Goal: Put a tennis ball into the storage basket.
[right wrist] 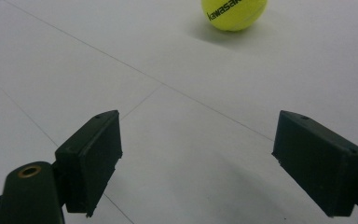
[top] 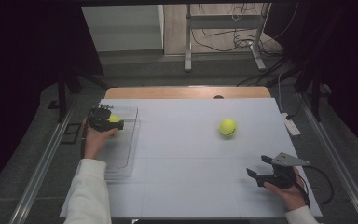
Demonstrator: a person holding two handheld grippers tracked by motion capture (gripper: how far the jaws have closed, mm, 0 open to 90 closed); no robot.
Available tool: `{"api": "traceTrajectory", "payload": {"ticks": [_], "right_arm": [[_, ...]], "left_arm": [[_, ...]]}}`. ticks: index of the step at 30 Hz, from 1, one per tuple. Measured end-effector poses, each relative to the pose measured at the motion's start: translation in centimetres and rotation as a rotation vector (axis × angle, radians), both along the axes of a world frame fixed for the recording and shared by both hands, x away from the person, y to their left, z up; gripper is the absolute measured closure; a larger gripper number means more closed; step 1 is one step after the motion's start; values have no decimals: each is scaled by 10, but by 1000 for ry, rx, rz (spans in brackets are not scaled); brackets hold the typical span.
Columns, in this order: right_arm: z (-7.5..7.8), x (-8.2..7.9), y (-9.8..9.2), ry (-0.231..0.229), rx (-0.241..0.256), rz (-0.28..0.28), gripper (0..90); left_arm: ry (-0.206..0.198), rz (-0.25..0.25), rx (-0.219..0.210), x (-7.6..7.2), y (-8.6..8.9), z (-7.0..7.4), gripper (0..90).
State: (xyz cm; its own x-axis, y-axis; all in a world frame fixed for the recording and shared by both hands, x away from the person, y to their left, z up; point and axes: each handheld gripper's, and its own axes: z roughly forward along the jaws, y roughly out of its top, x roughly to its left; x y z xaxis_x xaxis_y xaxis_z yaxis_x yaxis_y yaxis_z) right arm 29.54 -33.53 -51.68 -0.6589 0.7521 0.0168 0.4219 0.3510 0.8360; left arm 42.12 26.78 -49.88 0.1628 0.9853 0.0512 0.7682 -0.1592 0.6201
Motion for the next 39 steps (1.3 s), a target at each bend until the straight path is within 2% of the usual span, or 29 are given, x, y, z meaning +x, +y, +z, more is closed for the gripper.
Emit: {"api": "traceTrajectory", "payload": {"ticks": [6,11,14,16,19,23,26,28,34,39], "right_arm": [[0,0,0,-2,9,1,159],[0,0,0,-3,4,2,159],[0,1,0,-3,11,0,159],[0,2,0,-3,10,-1,159],[-1,3,0,0,9,-2,159],[-1,4,0,-1,11,-6,160],[0,5,0,0,12,-12,160],[0,5,0,1,13,-13,160],[0,4,-1,0,16,-17,160],[0,4,-2,2,18,-22,160]], "left_arm": [[-16,3,-12,-2,0,4,126],[-49,-3,-51,-6,1,11,104],[-80,-13,-103,-11,1,18,97],[-85,-14,-115,-12,1,19,96],[-106,-26,-156,-15,1,22,95],[-128,-30,-164,-20,-2,25,99],[-148,-54,-198,-25,-8,29,100],[-153,-63,-201,-26,-10,31,101],[-201,-108,-258,-36,-17,42,106],[-226,-139,-260,-43,-23,48,110]]}}
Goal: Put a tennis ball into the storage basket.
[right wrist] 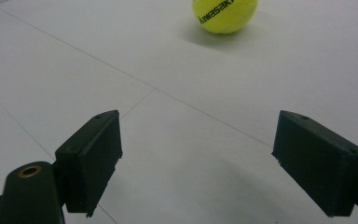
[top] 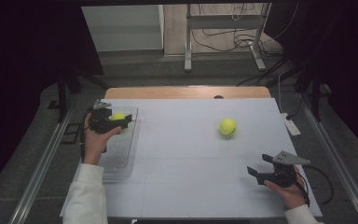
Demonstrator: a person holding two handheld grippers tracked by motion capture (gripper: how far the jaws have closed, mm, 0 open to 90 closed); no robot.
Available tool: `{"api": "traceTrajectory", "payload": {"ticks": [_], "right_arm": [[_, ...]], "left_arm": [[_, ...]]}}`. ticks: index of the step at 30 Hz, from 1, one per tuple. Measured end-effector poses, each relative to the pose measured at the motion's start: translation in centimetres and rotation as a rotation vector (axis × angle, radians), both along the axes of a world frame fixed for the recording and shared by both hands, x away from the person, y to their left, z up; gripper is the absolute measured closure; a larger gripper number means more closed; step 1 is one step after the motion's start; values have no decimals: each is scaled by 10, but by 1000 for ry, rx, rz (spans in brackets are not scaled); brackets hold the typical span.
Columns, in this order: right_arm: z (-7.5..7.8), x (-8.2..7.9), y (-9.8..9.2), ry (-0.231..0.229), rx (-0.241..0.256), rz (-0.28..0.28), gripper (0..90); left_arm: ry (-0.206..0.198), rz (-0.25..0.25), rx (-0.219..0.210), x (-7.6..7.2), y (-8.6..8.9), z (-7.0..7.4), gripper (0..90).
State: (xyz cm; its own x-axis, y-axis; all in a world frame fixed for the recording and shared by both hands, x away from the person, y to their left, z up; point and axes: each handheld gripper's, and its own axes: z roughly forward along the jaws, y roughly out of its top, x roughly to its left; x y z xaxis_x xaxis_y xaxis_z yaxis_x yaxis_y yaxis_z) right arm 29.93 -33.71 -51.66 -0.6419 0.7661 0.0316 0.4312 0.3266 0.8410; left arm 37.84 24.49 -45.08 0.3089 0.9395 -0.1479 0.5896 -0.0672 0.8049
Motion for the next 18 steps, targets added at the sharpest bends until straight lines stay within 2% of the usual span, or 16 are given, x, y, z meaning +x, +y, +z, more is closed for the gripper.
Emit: {"api": "traceTrajectory", "payload": {"ticks": [6,12,18], "right_arm": [[1,-2,-1,-4,0,-1,160],[1,-5,-2,-3,5,-2,160],[1,-7,-3,-4,3,-4,160]], "left_arm": [[-3,-55,-44,-4,-10,2,110],[-16,-77,-67,-10,-16,5,113],[-15,-120,-79,-18,-27,5,112]]}}
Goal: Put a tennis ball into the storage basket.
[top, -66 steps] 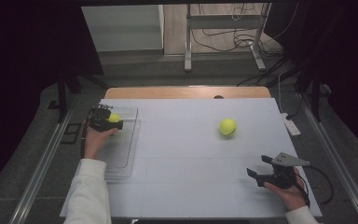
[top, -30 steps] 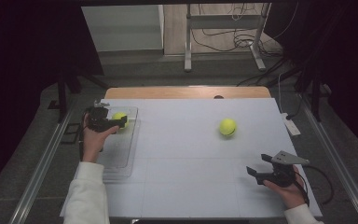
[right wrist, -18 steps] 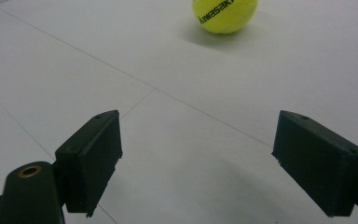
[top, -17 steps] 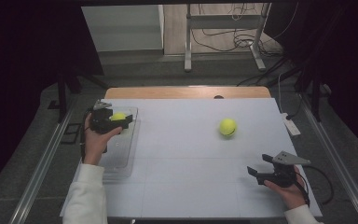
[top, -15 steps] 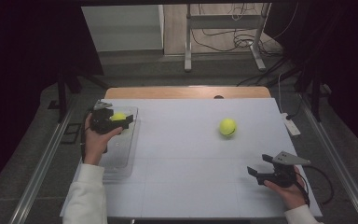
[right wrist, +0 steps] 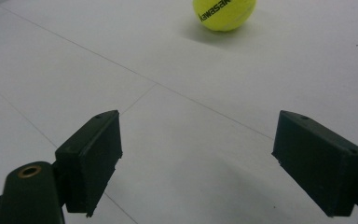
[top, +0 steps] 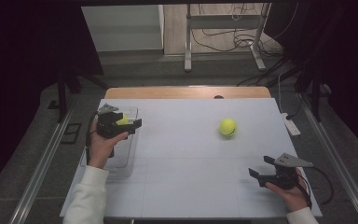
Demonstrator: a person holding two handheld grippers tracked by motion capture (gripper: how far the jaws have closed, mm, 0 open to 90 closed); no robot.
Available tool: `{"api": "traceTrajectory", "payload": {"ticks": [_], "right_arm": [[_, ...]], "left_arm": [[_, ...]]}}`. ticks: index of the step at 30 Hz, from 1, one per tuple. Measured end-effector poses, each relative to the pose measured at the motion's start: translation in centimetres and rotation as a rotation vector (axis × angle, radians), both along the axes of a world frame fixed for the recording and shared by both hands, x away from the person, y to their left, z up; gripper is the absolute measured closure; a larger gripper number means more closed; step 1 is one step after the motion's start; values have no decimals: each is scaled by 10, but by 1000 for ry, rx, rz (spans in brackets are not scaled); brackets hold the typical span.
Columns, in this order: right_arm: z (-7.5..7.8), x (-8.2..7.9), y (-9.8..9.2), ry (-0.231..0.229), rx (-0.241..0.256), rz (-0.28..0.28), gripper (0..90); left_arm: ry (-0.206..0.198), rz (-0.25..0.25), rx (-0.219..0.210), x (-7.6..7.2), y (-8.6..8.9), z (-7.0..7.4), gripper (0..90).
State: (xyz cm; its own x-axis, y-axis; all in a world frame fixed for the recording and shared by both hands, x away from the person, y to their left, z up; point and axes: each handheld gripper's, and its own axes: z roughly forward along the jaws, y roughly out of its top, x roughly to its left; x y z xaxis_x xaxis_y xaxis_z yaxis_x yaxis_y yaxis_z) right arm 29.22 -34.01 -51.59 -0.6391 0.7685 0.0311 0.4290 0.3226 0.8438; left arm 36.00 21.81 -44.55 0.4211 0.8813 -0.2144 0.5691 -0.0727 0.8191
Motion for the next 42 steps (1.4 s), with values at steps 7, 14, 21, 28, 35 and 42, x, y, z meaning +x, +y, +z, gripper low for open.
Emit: {"api": "traceTrajectory", "payload": {"ticks": [7,14,21,28,35,42], "right_arm": [[2,-2,0,-8,10,5,160],[2,-1,1,-9,7,11,160],[2,-1,1,-7,5,11,160],[2,-1,1,-6,7,9,159],[1,-2,0,-7,7,8,160],[3,-2,0,-10,12,8,160]], "left_arm": [[-2,-48,-4,-12,-14,2,108],[-16,-116,-56,-20,-23,5,108],[-29,-167,-51,-23,-39,8,107],[-29,-218,-58,-24,-56,8,107],[-33,-247,-37,-24,-69,9,106],[-38,-263,-27,-25,-76,9,106]]}}
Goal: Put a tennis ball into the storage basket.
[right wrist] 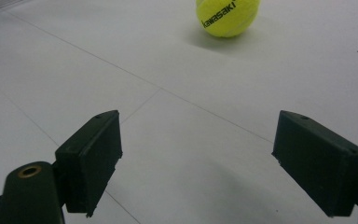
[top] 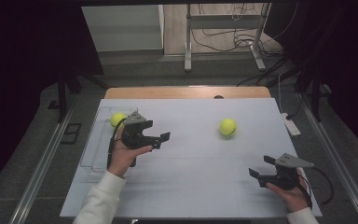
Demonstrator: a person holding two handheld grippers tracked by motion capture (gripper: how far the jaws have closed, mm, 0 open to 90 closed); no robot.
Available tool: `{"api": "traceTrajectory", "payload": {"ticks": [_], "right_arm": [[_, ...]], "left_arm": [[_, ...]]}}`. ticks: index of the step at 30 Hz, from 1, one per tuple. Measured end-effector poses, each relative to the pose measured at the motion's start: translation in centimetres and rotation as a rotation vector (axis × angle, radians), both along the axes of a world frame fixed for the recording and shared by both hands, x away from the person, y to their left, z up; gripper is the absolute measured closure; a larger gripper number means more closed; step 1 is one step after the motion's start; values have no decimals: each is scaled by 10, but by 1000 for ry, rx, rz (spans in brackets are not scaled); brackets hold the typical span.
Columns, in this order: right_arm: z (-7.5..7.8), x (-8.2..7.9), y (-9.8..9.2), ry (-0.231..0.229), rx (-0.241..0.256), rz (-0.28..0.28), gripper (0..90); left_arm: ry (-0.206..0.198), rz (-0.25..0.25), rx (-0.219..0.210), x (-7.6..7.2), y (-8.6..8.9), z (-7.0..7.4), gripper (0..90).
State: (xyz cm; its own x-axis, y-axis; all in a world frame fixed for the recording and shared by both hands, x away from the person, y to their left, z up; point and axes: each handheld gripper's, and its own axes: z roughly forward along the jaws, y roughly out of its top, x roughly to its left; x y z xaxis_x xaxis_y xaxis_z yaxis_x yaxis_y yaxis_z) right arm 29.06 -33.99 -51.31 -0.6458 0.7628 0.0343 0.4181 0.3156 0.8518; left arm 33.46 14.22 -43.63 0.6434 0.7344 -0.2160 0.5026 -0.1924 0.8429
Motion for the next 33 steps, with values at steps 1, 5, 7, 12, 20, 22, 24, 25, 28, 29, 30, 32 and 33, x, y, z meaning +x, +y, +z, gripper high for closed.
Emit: {"api": "traceTrajectory", "payload": {"ticks": [1,5,7,12,20,22,24,25,28,29,30,32,33], "right_arm": [[0,0,0,0,0,1,160],[-1,3,1,4,5,0,159],[0,4,2,5,7,0,159],[0,5,5,6,7,3,159],[-1,8,5,10,10,8,158],[-1,6,4,10,14,4,158],[-1,5,3,10,16,2,159],[0,4,3,7,19,3,159],[0,4,2,7,17,1,158],[0,3,1,9,18,-1,158],[0,2,0,10,22,-1,159],[0,2,-1,12,30,-1,159],[0,2,-2,13,32,-4,159]], "left_arm": [[1,-6,7,0,-2,0,106],[-1,-13,15,-1,-6,-1,106],[-2,-24,17,-1,-9,-2,106],[1,-35,20,-2,-14,-4,106],[-6,-42,34,-2,-25,-1,106],[-11,-46,31,-1,-29,1,106],[-10,-49,30,0,-31,1,106],[-12,-48,32,2,-33,1,106],[-9,-54,41,5,-37,-1,106],[-5,-55,43,7,-39,-1,106],[-3,-54,42,8,-40,-2,107],[-3,-54,39,11,-44,-2,107],[-4,-57,43,12,-47,-2,107]]}}
